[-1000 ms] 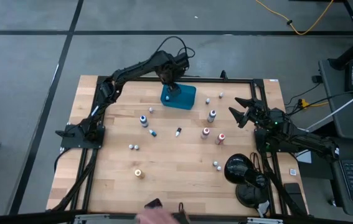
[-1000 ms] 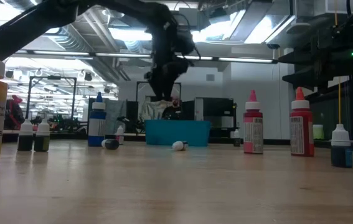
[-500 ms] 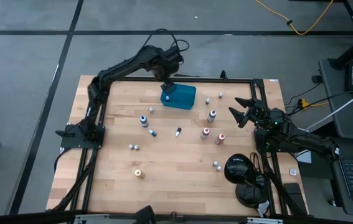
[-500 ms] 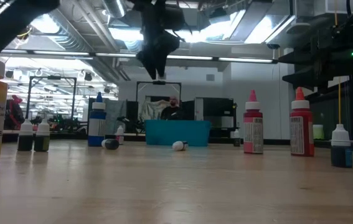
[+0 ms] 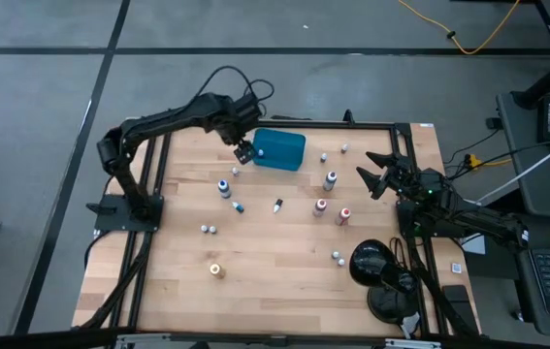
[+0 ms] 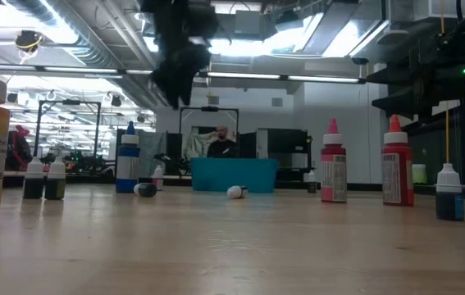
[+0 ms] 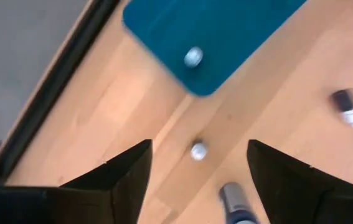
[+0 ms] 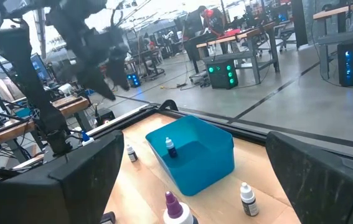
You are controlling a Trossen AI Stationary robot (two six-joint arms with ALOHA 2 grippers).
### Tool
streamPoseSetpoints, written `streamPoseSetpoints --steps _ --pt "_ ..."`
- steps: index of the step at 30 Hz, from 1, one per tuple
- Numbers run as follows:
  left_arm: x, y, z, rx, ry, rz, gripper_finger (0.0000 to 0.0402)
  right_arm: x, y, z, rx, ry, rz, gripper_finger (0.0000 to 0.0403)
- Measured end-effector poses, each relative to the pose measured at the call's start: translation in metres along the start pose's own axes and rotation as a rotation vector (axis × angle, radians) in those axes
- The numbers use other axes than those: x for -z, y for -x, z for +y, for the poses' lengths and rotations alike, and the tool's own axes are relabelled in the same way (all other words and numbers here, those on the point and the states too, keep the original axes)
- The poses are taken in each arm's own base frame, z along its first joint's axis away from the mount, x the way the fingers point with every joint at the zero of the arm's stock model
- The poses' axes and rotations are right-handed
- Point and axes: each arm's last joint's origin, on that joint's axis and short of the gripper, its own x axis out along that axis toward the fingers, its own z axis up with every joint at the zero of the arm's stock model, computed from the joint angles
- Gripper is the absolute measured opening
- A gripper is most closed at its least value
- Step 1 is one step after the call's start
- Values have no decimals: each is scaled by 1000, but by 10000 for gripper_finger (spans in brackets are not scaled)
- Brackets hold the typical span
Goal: Pick & Place food coloring
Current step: Put the small black food coloring bottle into the blue bin
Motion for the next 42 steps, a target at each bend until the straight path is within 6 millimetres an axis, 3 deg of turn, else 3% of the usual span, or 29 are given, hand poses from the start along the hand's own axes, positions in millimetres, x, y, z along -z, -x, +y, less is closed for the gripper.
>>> streamPoseSetpoints --steps 14,31,42 --pt "31 -57 -6 -25 132 89 251 0 0 0 0 0 0 392" --pt "33 -116 -13 -34 170 234 251 0 0 0 0 0 0 392" --pt "34 -131 -18 -11 159 270 242 0 0 0 0 0 0 392"
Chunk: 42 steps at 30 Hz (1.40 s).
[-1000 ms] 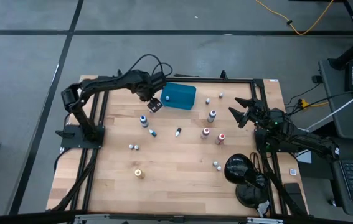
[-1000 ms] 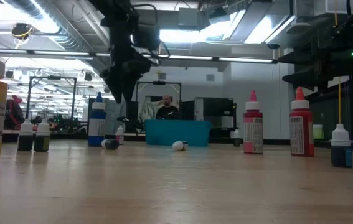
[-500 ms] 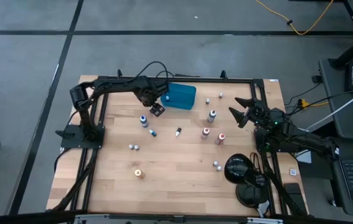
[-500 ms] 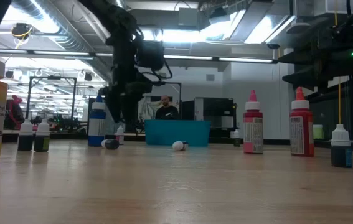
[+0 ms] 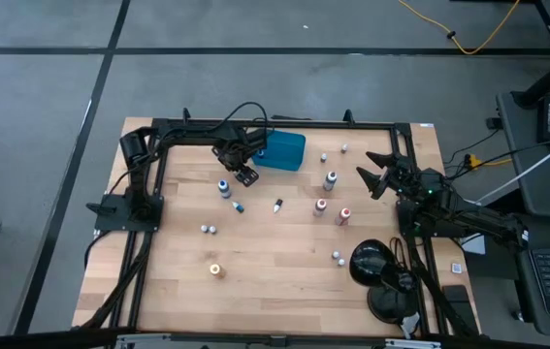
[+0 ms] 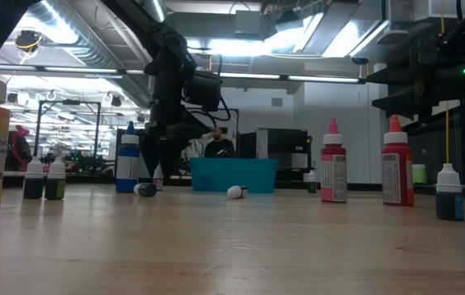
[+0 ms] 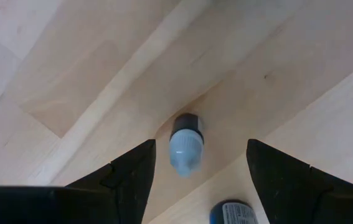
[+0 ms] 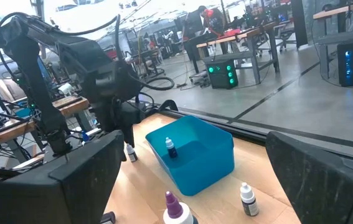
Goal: Pick & Place food coloring
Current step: Put the small black food coloring bottle into the blue bin
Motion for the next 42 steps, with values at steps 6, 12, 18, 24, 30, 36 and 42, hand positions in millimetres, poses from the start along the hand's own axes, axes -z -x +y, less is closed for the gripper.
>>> streamPoseSetpoints --steps 6,12,18,24,30,36,42 --pt "0 0 1 -3 -2 6 193 0 0 0 0 0 0 392" --pt "0 0 2 -11 -12 3 125 0 0 0 0 0 0 392" --pt "0 0 2 -17 -22 1 83 0 0 0 0 0 0 392" --pt "0 2 2 -21 -40 -5 67 0 0 0 0 0 0 392" --pt "-2 10 7 -15 -50 30 68 0 0 0 0 0 0 392" --pt "1 28 12 2 -51 -20 67 0 0 0 0 0 0 392" --pt "3 47 23 11 -23 -79 67 0 0 0 0 0 0 392"
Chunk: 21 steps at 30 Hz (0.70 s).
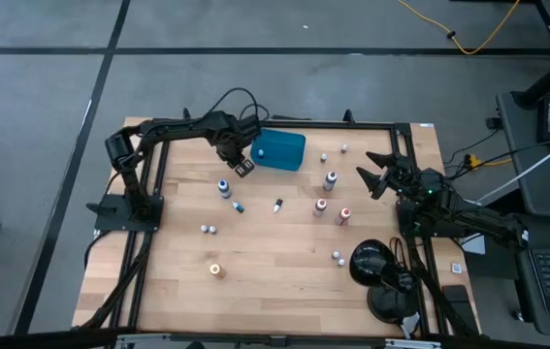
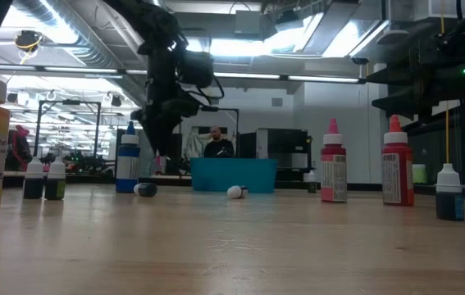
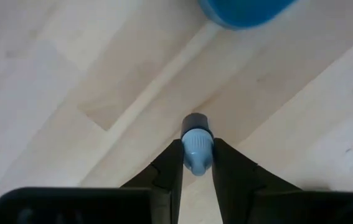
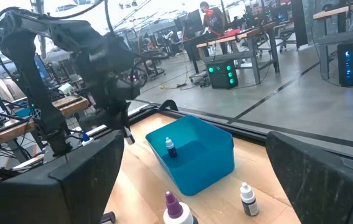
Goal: Pick & Place food coloring
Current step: Put the small black food coloring bottle into the blue bin
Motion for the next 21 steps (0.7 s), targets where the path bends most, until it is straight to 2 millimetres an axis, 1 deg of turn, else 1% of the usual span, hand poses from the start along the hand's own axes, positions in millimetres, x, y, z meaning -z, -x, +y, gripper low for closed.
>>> streamPoseSetpoints --steps 5,8,17,21 --pt "1 10 7 -18 36 -38 67 0 0 0 0 0 0 392" --pt "-2 14 8 -14 27 -55 67 0 0 0 0 0 0 392" --pt "-16 40 9 0 -3 -128 67 0 0 0 0 0 0 392" --pt "-26 44 10 -8 -37 -109 67 0 0 0 0 0 0 392"
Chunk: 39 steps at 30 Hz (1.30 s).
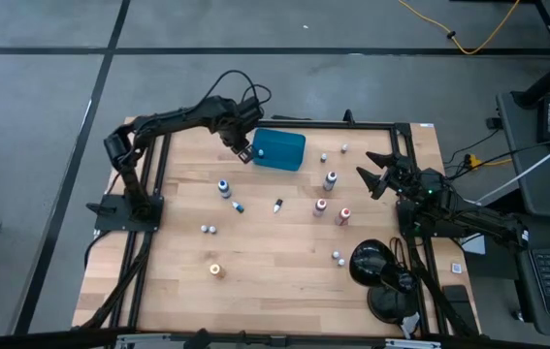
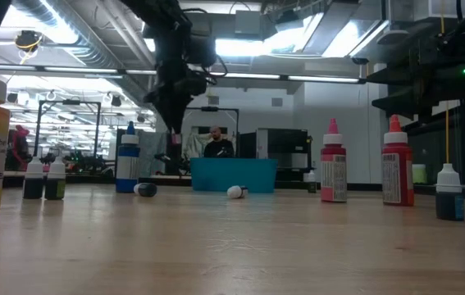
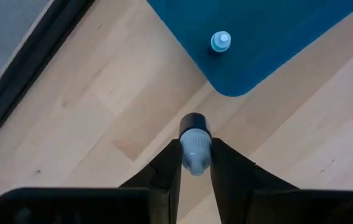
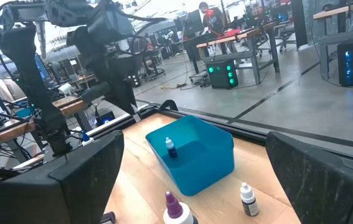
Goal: Pick & Place food coloring
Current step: Put the small black food coloring bottle into the blue bin
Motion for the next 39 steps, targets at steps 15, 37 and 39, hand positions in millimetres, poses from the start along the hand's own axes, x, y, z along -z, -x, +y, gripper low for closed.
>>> streamPoseSetpoints --steps 15,37,39 --pt "-51 -6 -22 8 -131 3 66 0 0 0 0 0 0 392" --pt "-76 -62 -63 13 -489 96 66 0 0 0 0 0 0 392" --pt "-76 -68 -64 14 -506 110 66 0 0 0 0 0 0 392"
